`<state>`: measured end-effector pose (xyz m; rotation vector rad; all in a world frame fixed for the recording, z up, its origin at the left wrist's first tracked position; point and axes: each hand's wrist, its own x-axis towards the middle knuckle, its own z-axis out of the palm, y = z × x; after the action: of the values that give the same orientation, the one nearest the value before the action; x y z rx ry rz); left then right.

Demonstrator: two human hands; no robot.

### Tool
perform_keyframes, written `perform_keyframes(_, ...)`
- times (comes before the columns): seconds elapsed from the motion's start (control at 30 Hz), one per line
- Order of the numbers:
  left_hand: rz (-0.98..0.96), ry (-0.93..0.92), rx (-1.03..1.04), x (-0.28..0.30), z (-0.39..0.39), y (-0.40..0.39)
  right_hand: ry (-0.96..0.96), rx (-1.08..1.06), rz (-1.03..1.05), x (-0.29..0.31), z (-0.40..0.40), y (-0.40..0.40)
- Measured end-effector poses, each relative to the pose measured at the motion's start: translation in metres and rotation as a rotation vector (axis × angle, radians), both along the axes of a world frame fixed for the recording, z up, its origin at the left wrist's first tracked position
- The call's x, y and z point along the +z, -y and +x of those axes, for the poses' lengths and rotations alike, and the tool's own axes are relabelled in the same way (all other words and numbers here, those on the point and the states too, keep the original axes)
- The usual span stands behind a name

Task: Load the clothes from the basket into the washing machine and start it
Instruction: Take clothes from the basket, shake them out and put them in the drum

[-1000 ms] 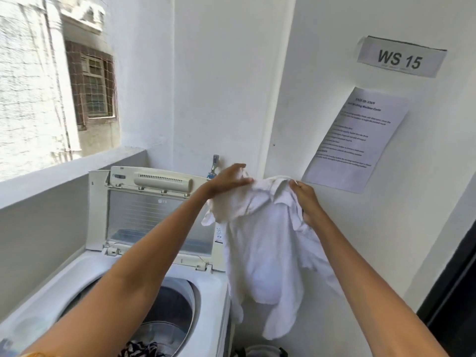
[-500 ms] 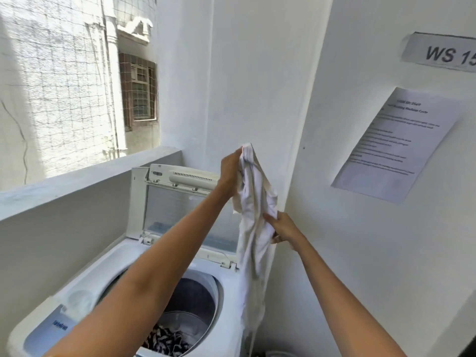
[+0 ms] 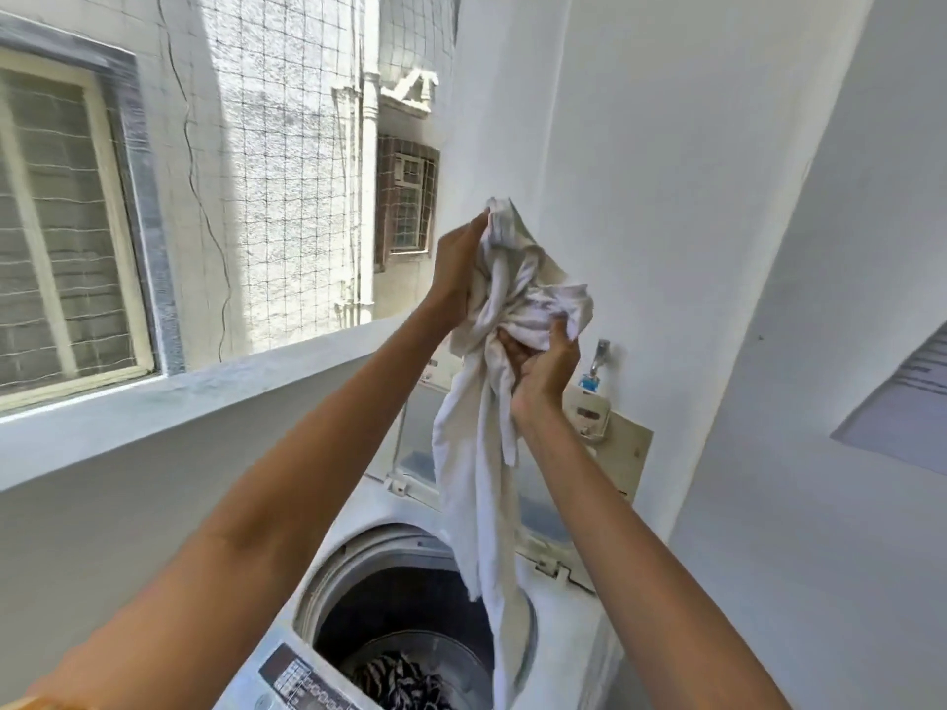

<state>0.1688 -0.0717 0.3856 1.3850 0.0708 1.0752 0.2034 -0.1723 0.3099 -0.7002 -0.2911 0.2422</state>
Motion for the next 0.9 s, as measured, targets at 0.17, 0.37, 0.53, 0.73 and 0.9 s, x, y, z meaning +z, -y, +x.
perform_keyframes(0.17, -0.046, -0.253, 0.020, -0.054, 0.005, -0.025, 0.121, -0.262, -0.297, -0.035, 0.013, -0.018)
perform_keyframes(0.37, 0.228, -0.939, -0.041, -0.189, -0.009, -0.067, 0.164, -0.224, -0.826, -0.149, 0.049, -0.011)
perform_keyframes(0.53, 0.300, -1.312, -0.131, -0.273, -0.021, -0.116, 0.238, -0.282, -1.150, -0.221, 0.064, -0.006)
perform_keyframes(0.73, 0.019, -1.346, 0.227, -0.408, -0.019, -0.153, 0.326, -0.110, -1.443, -0.310, 0.053, -0.021)
perform_keyframes(0.9, -0.062, -1.424, -0.025, -0.503, -0.005, -0.126, 0.285, 0.288, -1.610, -0.406, 0.044, -0.039)
